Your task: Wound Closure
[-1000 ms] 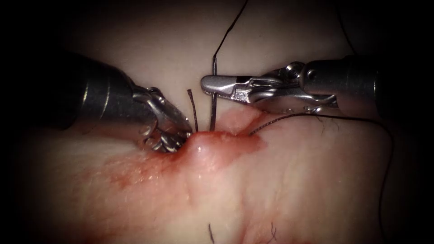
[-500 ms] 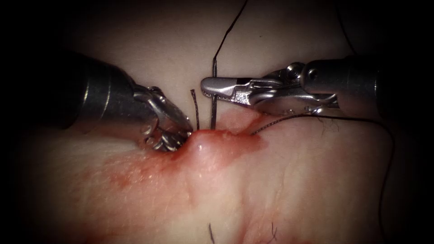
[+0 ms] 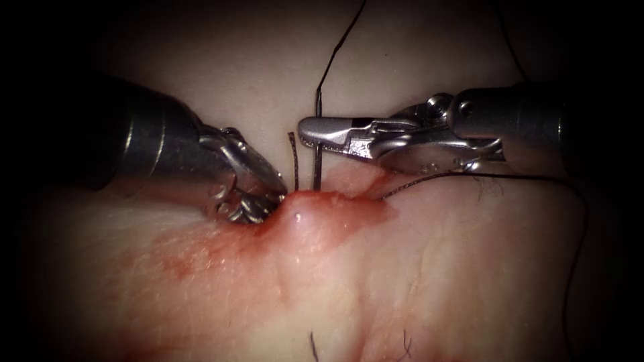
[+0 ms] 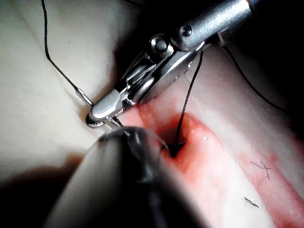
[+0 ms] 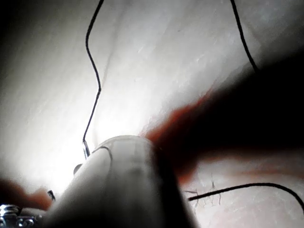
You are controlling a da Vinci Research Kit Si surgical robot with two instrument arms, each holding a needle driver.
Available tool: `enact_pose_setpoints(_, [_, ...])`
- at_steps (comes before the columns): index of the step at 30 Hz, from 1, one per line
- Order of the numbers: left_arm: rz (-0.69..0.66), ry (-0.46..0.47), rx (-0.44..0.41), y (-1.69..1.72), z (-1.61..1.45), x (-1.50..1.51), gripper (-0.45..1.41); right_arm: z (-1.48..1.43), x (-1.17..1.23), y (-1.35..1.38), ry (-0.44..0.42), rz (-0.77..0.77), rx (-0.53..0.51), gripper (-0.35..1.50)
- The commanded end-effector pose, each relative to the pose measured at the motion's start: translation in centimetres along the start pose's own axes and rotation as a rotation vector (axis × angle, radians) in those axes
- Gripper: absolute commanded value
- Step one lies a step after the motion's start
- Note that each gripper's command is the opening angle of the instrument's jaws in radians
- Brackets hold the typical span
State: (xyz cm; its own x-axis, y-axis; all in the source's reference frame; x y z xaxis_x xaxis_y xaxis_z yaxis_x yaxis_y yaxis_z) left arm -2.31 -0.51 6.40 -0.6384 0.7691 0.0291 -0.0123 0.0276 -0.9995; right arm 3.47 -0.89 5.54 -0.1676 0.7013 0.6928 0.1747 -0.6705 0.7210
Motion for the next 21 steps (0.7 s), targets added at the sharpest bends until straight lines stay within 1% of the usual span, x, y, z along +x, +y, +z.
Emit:
enact_pose_setpoints(1, [0.001, 0.0, 0.0, -0.05, 0.03, 0.04, -0.45, 0.1, 0.02, 0.0, 0.0, 0.006, 0.002, -0.35])
enact_pose_setpoints(21, [0.001, -0.001, 0.0, -0.05, 0.03, 0.03, -0.45, 0.13, -0.06, -0.05, 0.001, 0.078, 0.027, -0.35])
